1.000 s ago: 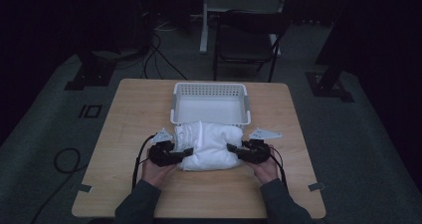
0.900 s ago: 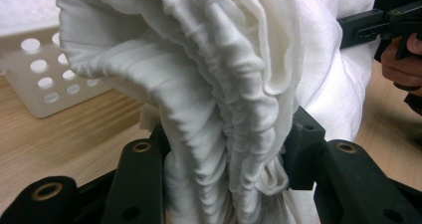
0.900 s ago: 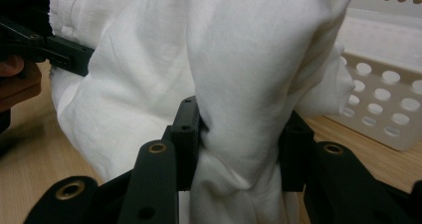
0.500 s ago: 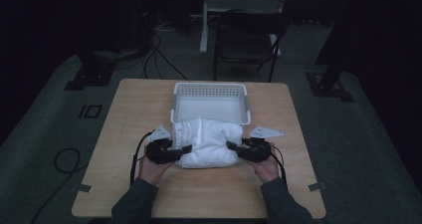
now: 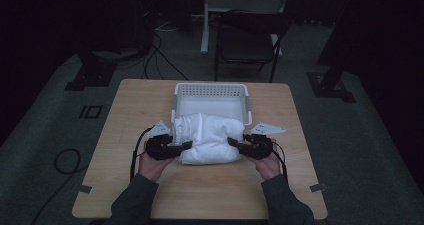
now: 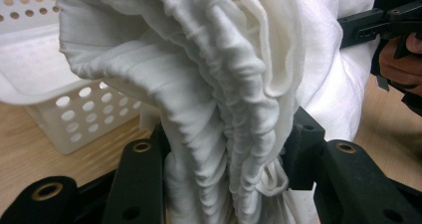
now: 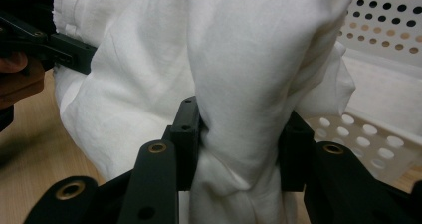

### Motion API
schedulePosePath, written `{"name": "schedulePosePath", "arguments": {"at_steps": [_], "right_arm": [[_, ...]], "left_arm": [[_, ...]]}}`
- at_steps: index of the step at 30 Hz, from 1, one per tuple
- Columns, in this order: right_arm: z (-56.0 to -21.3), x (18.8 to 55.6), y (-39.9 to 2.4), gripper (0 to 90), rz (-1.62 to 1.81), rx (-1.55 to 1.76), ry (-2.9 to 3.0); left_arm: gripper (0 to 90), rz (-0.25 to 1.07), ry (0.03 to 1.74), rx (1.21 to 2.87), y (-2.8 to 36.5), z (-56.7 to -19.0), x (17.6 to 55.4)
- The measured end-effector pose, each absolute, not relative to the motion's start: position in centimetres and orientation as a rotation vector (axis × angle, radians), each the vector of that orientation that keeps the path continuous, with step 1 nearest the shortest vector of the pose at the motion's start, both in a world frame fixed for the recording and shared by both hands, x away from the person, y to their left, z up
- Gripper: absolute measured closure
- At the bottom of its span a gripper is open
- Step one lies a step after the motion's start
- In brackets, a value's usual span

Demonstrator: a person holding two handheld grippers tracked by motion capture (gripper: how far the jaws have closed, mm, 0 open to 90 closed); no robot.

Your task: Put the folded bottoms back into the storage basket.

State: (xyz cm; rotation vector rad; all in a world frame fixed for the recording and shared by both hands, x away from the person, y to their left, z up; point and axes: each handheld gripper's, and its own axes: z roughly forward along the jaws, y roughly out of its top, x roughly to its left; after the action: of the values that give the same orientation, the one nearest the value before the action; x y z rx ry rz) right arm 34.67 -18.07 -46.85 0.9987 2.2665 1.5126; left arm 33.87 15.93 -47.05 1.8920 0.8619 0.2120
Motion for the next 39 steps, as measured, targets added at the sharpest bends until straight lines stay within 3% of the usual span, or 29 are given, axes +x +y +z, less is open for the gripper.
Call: {"name": "schedulePosePath", "arguments": {"at_steps": [39], "right_arm": [[-44.1, 36.7, -18.1, 62.1, 1.511, 0.993, 2.215]], "left_arm": [[55.0, 0.245, 0.838, 1.877, 15.7, -44.3, 36.4]]}}
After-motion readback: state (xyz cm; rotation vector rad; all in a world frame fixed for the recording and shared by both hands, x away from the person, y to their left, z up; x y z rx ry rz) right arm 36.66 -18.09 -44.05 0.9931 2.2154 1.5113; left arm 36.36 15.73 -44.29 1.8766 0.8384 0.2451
